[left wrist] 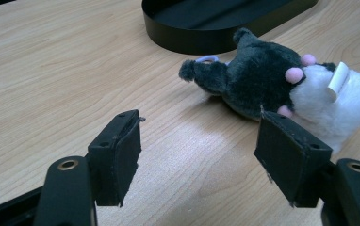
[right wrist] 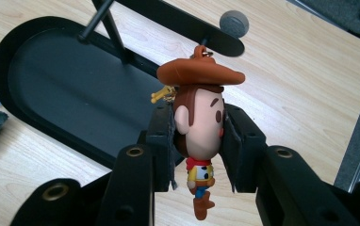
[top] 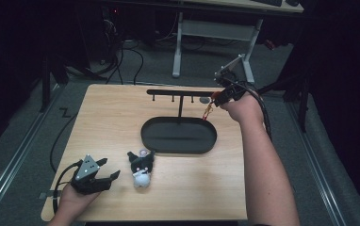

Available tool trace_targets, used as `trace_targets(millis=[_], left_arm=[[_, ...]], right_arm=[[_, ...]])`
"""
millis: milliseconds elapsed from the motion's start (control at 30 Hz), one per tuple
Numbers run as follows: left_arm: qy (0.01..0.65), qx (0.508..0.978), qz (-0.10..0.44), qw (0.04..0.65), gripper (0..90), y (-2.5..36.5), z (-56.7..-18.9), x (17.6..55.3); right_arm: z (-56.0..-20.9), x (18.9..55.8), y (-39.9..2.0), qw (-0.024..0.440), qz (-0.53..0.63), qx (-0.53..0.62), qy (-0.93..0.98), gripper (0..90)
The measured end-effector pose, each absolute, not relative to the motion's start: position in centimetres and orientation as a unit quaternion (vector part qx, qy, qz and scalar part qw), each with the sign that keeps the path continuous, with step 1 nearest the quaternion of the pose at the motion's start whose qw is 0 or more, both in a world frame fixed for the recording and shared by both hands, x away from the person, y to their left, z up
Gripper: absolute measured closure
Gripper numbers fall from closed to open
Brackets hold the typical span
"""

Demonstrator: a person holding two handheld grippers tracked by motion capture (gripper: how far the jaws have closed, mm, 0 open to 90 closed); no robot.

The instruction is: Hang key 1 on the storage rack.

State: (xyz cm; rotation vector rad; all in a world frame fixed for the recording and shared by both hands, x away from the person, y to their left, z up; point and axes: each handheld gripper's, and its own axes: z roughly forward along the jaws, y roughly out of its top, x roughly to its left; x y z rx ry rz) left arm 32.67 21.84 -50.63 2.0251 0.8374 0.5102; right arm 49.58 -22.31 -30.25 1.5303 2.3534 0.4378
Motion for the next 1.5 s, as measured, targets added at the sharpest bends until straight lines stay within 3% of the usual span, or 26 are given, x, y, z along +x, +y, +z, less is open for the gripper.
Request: trace_targets(millis=[500, 1067, 1167, 1367, 1500], left_arm=[[0.333, 0.815, 0.200, 0.430, 33.4, 21.5, -50.7, 32.6], [0.333, 0.815, 0.191, 0.434, 36.3, 21.2, -50.7, 32.5], [0.336, 0.813, 0.186, 0.437, 36.4, 21.1, -50.7, 32.6], [0.339, 0.811, 0.180, 0.442, 36.7, 21.0, -50.5, 32.7], [0.340, 0.810, 0.188, 0.439, 38.3, 20.8, -50.4, 32.6]], right_arm=[[-34.4, 48.8, -24.9, 0.128, 0.155, 0.558, 0.805, 66.8], [-39.3, 49.2, -25.2, 0.113, 0.186, 0.558, 0.801, 66.3], [-39.5, 48.8, -25.3, 0.117, 0.195, 0.560, 0.796, 53.7], [-39.5, 46.9, -25.9, 0.123, 0.215, 0.565, 0.787, 44.3], [-39.9, 42.4, -26.1, 0.154, 0.260, 0.541, 0.785, 37.6]])
